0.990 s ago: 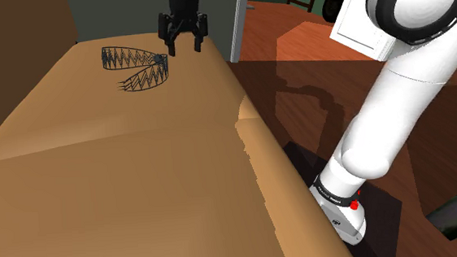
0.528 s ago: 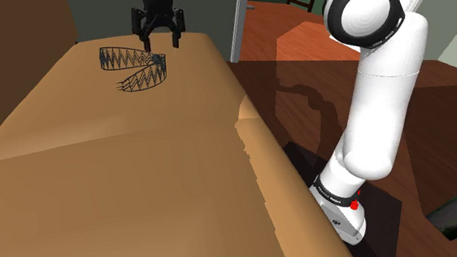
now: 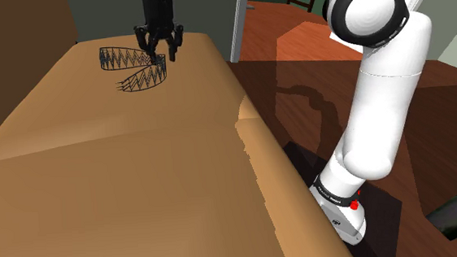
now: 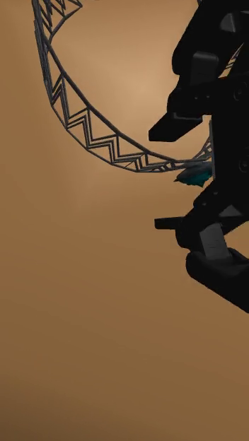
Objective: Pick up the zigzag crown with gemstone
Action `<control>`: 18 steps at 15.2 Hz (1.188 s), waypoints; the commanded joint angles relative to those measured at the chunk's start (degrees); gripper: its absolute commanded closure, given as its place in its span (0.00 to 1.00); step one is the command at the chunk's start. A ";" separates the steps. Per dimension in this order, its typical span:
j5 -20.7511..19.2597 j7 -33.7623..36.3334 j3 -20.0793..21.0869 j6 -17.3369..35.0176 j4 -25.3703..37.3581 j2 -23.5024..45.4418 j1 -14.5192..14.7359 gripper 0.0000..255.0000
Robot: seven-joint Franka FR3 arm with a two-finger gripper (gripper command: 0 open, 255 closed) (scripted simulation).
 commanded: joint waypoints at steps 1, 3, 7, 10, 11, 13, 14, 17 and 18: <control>-0.01 0.00 0.00 0.15 -0.10 0.03 0.01 1.00; -0.01 0.00 0.00 0.12 -0.07 0.03 0.00 1.00; -0.02 0.03 0.01 0.06 0.02 0.06 0.03 1.00; -0.04 0.07 0.02 -0.75 0.93 0.17 0.06 1.00; -0.10 0.13 0.03 -1.63 2.04 0.39 0.12 1.00; -0.23 0.27 0.06 -3.45 4.43 0.97 0.27 1.00; -0.31 0.34 0.08 -4.38 5.67 1.29 0.36 1.00; -0.58 0.58 0.13 -7.28 9.69 2.42 0.66 1.00; -0.68 0.66 0.15 -8.29 11.15 2.87 0.78 1.00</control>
